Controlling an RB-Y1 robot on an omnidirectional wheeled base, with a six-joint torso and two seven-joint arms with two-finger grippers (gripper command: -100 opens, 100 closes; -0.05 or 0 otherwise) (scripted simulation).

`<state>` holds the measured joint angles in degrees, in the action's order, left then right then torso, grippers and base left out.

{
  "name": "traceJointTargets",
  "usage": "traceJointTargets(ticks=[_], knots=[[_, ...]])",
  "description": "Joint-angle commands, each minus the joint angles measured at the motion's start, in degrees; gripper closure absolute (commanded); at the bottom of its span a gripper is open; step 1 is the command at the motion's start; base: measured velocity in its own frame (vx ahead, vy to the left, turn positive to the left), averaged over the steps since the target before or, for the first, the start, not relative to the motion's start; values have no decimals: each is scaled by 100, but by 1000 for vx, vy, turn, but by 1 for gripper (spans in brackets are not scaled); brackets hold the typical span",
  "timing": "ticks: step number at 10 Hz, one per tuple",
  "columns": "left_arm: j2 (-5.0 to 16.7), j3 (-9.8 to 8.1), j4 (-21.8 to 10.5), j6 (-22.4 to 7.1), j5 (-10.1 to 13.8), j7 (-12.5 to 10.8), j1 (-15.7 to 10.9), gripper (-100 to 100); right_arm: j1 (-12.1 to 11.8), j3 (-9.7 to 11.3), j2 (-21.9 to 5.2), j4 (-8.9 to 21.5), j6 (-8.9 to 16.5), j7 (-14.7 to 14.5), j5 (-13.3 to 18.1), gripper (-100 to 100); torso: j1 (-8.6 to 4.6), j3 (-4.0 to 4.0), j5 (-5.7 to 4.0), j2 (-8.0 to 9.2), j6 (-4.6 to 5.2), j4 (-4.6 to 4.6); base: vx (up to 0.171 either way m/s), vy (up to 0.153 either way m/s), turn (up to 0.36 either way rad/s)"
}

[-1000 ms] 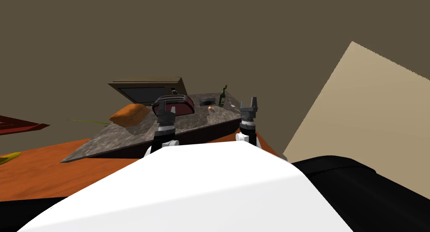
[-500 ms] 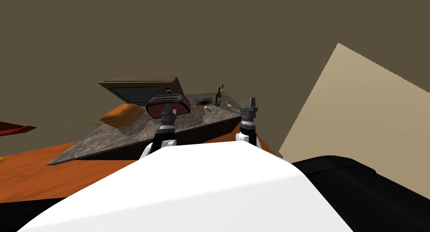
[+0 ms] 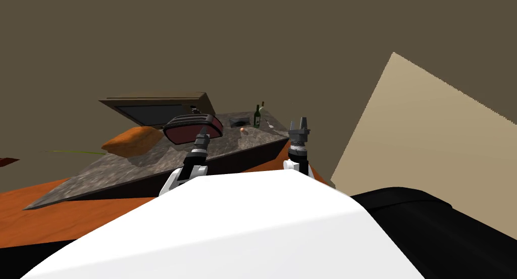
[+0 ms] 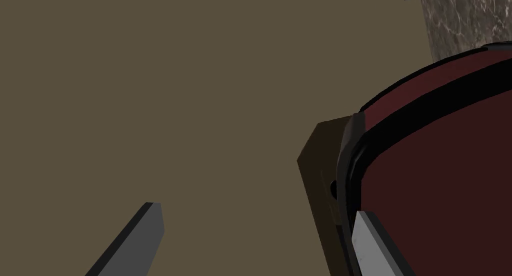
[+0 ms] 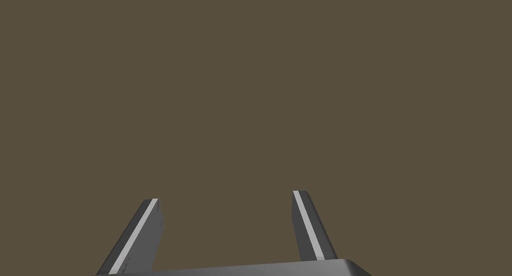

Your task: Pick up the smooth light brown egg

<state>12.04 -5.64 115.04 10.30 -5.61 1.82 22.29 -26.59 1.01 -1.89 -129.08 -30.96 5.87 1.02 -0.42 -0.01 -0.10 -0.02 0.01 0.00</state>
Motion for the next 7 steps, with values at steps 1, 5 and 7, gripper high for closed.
traceJointTargets(ticks=[1,5,7], knots=[[111,-109,-286,-286,-120,89,-215,-100,0,0,0,0,0,0,0,0,0,0,0,0,0,0,20,-121,-83],[383,-344,-806,-848,-303,192,-545,-100,0,0,0,0,0,0,0,0,10,-3,2,-5,1,-1,17,-94,-65],[468,-420,-981,-1032,-365,226,-659,-100,0,0,0,0,0,0,0,0,-12,-5,-3,-8,0,-2,28,-123,-56]])
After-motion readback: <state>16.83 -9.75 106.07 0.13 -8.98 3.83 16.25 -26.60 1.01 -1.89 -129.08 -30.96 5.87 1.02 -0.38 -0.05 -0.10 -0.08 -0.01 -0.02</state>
